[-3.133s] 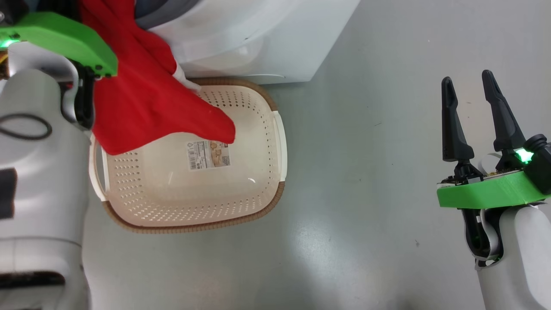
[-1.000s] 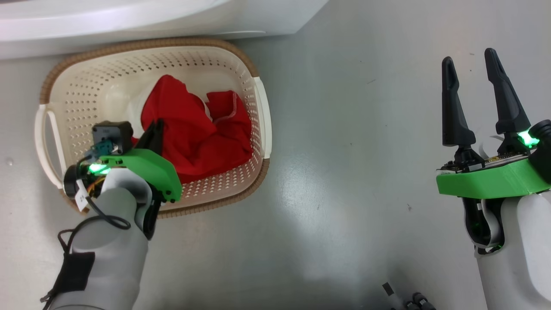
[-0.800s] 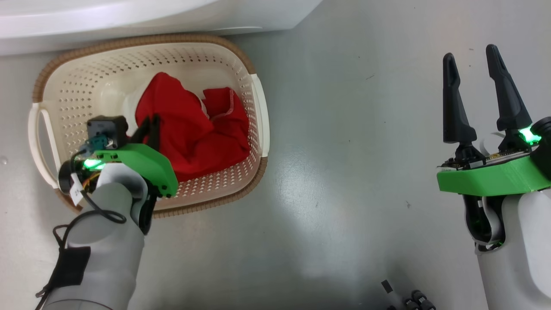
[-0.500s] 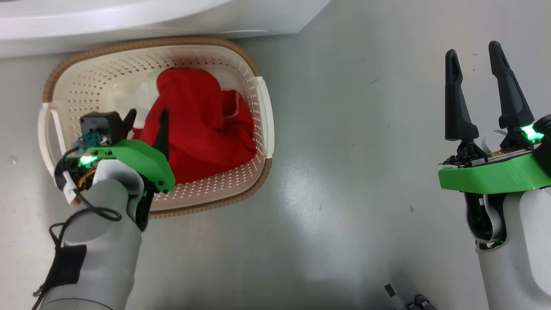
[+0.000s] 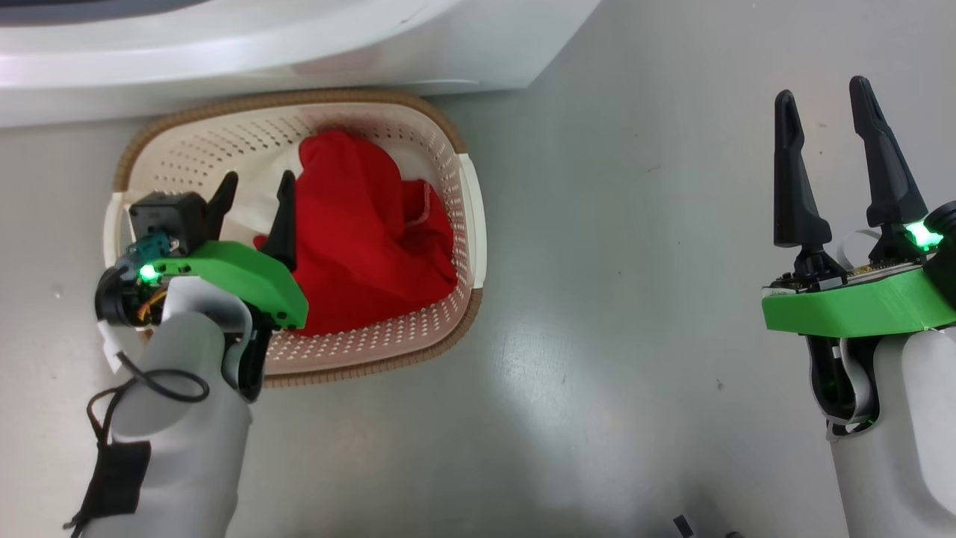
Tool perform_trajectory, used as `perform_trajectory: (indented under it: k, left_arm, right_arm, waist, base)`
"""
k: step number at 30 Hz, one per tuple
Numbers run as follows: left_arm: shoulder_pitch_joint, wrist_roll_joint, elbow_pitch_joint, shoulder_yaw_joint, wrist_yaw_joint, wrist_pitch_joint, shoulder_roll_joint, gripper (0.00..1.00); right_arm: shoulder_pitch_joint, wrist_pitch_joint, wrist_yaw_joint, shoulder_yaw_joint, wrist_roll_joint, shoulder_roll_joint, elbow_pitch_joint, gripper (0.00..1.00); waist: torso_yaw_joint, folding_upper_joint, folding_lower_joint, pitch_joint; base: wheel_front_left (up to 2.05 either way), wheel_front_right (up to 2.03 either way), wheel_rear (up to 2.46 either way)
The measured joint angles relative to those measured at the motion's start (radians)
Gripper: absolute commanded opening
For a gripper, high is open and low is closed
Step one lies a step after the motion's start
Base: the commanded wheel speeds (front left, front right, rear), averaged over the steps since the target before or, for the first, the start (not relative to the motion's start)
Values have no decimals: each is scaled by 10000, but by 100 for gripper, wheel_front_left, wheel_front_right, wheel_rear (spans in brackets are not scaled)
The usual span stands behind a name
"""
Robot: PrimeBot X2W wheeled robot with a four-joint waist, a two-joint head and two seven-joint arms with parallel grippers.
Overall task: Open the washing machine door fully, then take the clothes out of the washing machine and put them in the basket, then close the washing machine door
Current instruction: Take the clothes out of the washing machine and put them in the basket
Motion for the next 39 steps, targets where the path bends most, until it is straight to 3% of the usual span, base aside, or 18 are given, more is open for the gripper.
perform_trajectory:
  k: [14,39]
  left_arm:
    - [2032,456,-2700,825,-10,0,-69,100]
    - [5853,984,-6918,1225,-12,0,128,100]
  right_arm:
    - [740,0,0,-13,-13,4,439,100]
    - [2734,0,0,-196,69,-25,851,100]
  waist:
    - [138,0,0,-1554]
    - [147,0,0,-4490]
  base:
    - [0,0,0]
    - [0,0,0]
